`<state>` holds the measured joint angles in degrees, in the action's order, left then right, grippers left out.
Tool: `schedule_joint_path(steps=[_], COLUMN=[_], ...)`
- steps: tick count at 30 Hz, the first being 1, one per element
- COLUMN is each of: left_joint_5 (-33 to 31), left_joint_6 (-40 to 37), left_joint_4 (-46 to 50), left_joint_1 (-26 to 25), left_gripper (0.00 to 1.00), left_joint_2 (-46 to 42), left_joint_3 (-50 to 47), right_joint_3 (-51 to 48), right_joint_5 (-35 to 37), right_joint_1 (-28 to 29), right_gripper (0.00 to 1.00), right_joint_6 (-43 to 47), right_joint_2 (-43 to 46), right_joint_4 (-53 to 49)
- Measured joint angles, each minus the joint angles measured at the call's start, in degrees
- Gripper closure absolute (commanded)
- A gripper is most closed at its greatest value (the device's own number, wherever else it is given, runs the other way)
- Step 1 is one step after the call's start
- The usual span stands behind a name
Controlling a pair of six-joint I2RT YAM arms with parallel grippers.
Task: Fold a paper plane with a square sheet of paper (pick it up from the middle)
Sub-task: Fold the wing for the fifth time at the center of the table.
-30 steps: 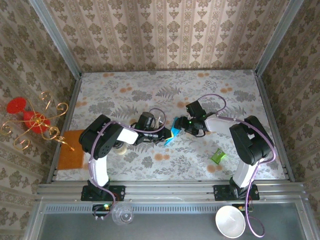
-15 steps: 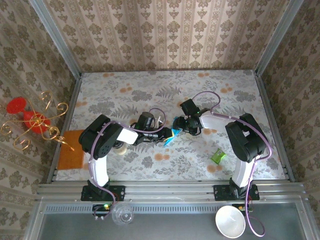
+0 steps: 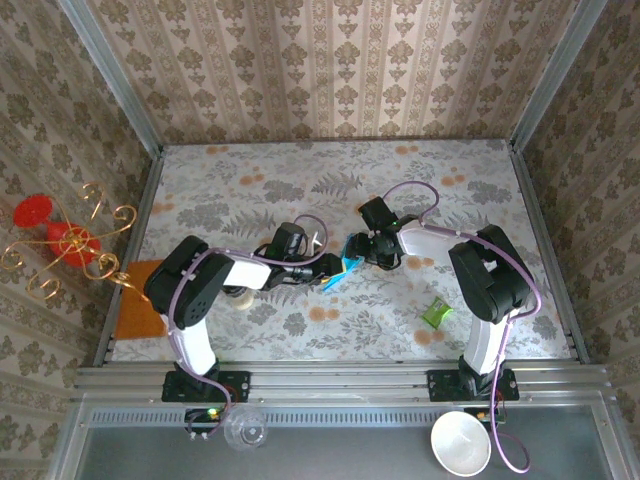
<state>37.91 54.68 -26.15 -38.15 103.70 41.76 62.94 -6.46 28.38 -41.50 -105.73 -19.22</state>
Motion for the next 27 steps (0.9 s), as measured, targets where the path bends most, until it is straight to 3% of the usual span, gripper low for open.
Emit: schedule_joint_path(steps=[11, 17, 27], left_joint_5=[-5.7, -11.3, -15.3], left_joint_6=[-6.2, -12.9, -17.1], left_joint_4=[11.5, 22.4, 28.5], left_joint_1=[0.2, -3.6, -5.2], left_gripper=[0.59, 0.59, 0.68], left_joint_2=[-7.7, -8.7, -7.9], left_joint_3=[-0.7, 2.4, 5.2], right_joint_3=[0.0, 0.0, 0.0], right_joint_5=[0.0, -0.1, -0.2], right_joint_1=[0.0, 0.0, 0.0], right_gripper=[0.33, 0.33, 0.32], right_joint_6=[0.0, 0.0, 0.0], right_joint_2=[0.0, 0.0, 0.0], right_joint_4=[-0.1, -0.1, -0.1])
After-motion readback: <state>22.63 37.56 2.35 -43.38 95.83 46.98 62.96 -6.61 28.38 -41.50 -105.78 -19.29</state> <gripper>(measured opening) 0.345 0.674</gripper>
